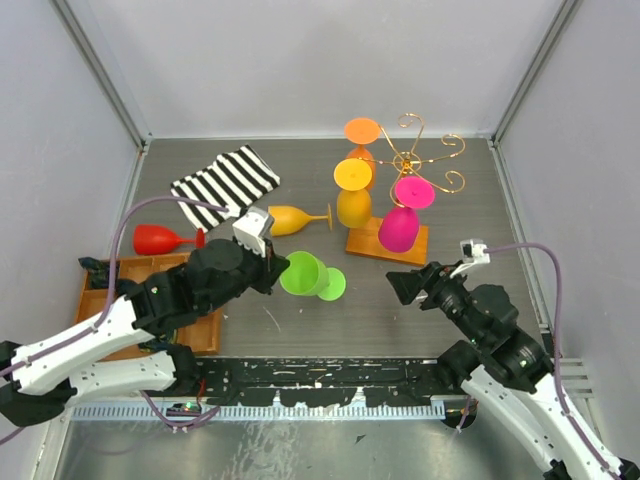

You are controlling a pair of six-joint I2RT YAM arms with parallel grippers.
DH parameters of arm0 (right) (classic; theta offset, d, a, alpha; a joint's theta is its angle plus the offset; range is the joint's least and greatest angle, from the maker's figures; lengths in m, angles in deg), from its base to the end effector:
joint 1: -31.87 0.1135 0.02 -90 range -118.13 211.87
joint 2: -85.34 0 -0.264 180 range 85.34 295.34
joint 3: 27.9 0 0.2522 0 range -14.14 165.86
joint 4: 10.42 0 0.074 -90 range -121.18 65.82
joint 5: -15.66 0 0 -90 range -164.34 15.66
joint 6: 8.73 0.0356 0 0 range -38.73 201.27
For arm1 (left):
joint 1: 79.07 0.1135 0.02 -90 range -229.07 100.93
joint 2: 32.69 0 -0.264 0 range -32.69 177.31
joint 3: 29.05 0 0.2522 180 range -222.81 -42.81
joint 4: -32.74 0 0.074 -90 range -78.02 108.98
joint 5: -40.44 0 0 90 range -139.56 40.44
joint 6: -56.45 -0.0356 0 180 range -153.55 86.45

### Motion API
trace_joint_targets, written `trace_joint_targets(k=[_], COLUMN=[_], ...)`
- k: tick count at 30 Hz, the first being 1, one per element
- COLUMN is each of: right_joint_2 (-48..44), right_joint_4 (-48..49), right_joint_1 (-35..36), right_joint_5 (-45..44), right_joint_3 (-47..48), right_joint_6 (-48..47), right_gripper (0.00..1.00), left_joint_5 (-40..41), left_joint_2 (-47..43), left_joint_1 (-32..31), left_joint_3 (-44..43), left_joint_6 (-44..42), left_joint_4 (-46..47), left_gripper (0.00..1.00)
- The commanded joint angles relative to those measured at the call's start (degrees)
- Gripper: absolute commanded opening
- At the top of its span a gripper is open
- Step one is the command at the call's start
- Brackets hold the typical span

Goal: Place the wine glass upside down on the wine glass rack
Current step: Pick up the wine glass at the center of the board, then adjust the wine glass.

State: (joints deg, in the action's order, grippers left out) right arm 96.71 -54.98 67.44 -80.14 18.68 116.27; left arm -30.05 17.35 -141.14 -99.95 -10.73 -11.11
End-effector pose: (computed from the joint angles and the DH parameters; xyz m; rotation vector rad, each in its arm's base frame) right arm 0.0633 0.0408 0.2932 0.0685 1.8028 0.8092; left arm 0.0972 -0.1580 0.3637 0.4551 1.9506 -0.6367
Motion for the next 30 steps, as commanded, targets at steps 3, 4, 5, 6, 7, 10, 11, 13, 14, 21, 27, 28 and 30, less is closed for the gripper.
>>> trace_joint_targets(k=[3, 4, 5, 6, 7, 10, 11, 13, 14, 21, 27, 28, 30], right_joint_2=[2.5, 2.4, 2.3, 2.4, 2.6, 2.9, 2.9, 2.9, 2.9, 5.1, 6.6, 6.7, 7.0], right_joint_4=[9.9, 10.8, 11.6, 12.2, 13.0, 16.1, 17.3, 19.3, 20.1, 22.1, 24.0, 24.6, 25.5], right_joint_1=[0.4, 0.4, 0.4, 0.4, 0.3, 0.4, 0.4, 0.4, 0.4, 0.4, 0.4, 0.4, 0.4], right_joint_5=[8.9, 9.4, 9.7, 9.9, 10.1, 11.6, 12.2, 12.8, 12.9, 12.7, 13.1, 13.0, 13.0], right_joint_3=[-5.7, -6.6, -7.5, -8.3, -9.1, -11.8, -12.7, -13.9, -14.3, -15.0, -15.3, -15.3, -15.3], right_joint_6=[8.0, 8.8, 9.6, 10.5, 11.3, 12.8, 13.3, 14.1, 14.3, 14.5, 14.6, 14.7, 14.7], right_gripper=[0.77, 0.76, 0.76, 0.75, 0.74, 0.66, 0.63, 0.60, 0.60, 0.57, 0.50, 0.49, 0.43], left_joint_5=[11.7, 12.6, 13.2, 13.4, 13.2, 12.1, 12.0, 12.0, 11.8, 10.8, 9.6, 9.1, 8.3], left_joint_2=[1.1, 1.5, 2.0, 2.5, 2.9, 4.2, 4.7, 5.4, 5.5, 4.9, 4.2, 4.3, 4.5], left_joint_1=[-7.6, -8.6, -9.6, -10.1, -10.5, -11.1, -11.3, -11.7, -11.8, -12.4, -12.4, -12.4, -12.4], left_joint_3=[2.3, 2.4, 2.5, 2.5, 2.5, 2.0, 1.8, 1.6, 1.7, 2.1, 2.8, 2.8, 2.5], left_joint_6=[2.4, 2.4, 2.4, 2.4, 2.3, 2.2, 2.1, 1.9, 1.9, 2.1, 1.7, 1.7, 1.6], left_joint_4=[9.0, 10.1, 11.1, 12.0, 12.9, 15.0, 15.2, 15.8, 16.0, 17.5, 18.8, 19.1, 19.6], left_gripper=[0.00, 0.00, 0.00, 0.00, 0.00, 0.00, 0.00, 0.00, 0.00, 0.00, 0.00, 0.00, 0.00])
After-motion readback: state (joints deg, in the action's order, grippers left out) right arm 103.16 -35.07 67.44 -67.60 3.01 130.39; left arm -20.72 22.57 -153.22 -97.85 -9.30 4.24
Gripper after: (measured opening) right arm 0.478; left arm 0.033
